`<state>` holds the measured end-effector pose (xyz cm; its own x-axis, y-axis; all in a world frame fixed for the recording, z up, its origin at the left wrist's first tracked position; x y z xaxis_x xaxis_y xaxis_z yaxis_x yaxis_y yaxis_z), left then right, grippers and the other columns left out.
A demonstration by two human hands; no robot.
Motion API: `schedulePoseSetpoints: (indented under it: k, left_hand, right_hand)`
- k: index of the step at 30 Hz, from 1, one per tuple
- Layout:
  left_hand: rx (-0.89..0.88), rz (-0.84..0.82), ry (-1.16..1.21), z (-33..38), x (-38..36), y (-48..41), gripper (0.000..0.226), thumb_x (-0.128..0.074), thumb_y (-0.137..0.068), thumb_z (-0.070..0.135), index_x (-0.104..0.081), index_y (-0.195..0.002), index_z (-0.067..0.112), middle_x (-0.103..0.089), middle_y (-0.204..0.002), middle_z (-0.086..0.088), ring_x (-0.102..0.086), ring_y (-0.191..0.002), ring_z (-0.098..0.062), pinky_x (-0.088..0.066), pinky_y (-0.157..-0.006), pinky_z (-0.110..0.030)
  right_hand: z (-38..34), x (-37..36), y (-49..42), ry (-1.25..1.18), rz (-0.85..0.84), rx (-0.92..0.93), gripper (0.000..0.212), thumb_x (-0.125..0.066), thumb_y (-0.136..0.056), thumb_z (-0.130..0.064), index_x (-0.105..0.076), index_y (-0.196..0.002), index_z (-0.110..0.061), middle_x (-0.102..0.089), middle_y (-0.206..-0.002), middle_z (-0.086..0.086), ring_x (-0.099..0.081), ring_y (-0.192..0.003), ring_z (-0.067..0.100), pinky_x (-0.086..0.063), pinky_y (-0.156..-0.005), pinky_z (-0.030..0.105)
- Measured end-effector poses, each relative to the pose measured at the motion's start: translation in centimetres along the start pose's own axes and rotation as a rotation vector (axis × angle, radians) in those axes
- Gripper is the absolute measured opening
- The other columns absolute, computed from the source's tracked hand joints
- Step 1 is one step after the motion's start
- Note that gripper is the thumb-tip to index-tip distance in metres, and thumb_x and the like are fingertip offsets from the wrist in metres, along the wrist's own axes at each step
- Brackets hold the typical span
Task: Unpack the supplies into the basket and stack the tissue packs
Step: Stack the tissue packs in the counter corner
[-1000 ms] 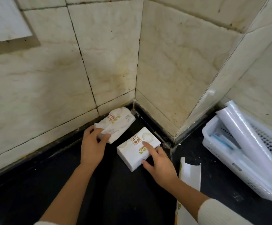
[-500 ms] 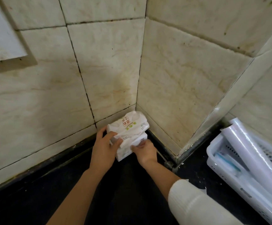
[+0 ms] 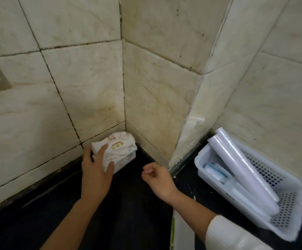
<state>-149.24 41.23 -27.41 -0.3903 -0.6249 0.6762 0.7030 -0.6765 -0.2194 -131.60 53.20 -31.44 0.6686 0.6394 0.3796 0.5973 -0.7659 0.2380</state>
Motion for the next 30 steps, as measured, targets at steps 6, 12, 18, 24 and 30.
schedulePoseSetpoints:
  k: [6, 12, 18, 24, 30]
  left_hand:
    - [-0.359, -0.184, -0.041, 11.3, -6.5, 7.1, 0.041, -0.061, -0.09, 0.018, -0.053, -0.13, 0.021, -0.027, -0.152, -0.01, -0.023, -0.142, -0.024, -0.025, -0.108, -0.029]
    - [-0.346, -0.522, -0.026, 18.1, -17.6, 10.7, 0.053, -0.045, -0.097, 0.034, -0.029, -0.147, 0.022, -0.006, -0.161, -0.007, -0.004, -0.147, -0.02, -0.014, -0.117, -0.031]
    - [-0.401, -0.587, -0.332, 21.3, -24.3, 10.5, 0.07, -0.024, -0.098, 0.053, -0.002, -0.154, 0.017, 0.015, -0.16, -0.016, 0.018, -0.147, -0.027, 0.01, -0.118, -0.04]
    - [-0.296, -0.637, -0.347, 19.5, -26.8, 10.3, 0.086, 0.002, -0.081, 0.075, 0.017, -0.15, 0.027, 0.042, -0.149, -0.01, 0.046, -0.133, -0.019, 0.017, -0.116, -0.038]
    - [-0.279, -0.665, -0.414, 19.4, -26.9, 10.5, 0.084, 0.008, -0.076, 0.078, 0.033, -0.14, 0.029, 0.05, -0.141, -0.007, 0.051, -0.128, -0.017, 0.021, -0.112, -0.038]
  right_hand:
    - [1.9, 13.5, 7.0, 0.158, 0.242, 0.095, 0.026, -0.063, -0.083, -0.007, -0.064, -0.074, -0.032, -0.064, -0.067, -0.009, -0.058, -0.062, -0.001, -0.045, -0.061, 0.008]
    - [5.4, 24.0, 9.6, 0.276, 0.469, 0.032, 0.015, -0.064, -0.083, -0.01, -0.063, -0.077, -0.023, -0.063, -0.068, -0.005, -0.055, -0.061, 0.0, -0.04, -0.06, 0.005]
    - [9.9, 28.5, 8.7, 0.508, 0.421, -0.156, 0.045, -0.066, -0.085, -0.027, -0.053, -0.125, -0.012, -0.054, -0.119, 0.004, -0.055, -0.108, 0.023, -0.043, -0.087, 0.028]
    - [10.9, 29.2, 4.3, 0.781, 0.383, -0.106, 0.05, -0.06, -0.084, -0.038, -0.045, -0.125, -0.013, -0.051, -0.125, 0.007, -0.046, -0.114, 0.027, -0.042, -0.095, 0.04]
    - [13.0, 29.8, 2.7, 0.706, 0.392, -0.055, 0.056, -0.068, -0.077, -0.04, -0.049, -0.124, -0.015, -0.052, -0.12, 0.006, -0.048, -0.111, 0.025, -0.044, -0.094, 0.039]
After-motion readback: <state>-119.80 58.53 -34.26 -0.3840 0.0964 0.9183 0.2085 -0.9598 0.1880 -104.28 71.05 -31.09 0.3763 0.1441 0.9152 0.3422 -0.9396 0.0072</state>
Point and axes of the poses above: each hand's wrist, its own y-axis away from the middle knuckle, its own x-axis out of the back of the hand, z = x × y, the point moved 8 cm from there along -y, towards the middle knuckle
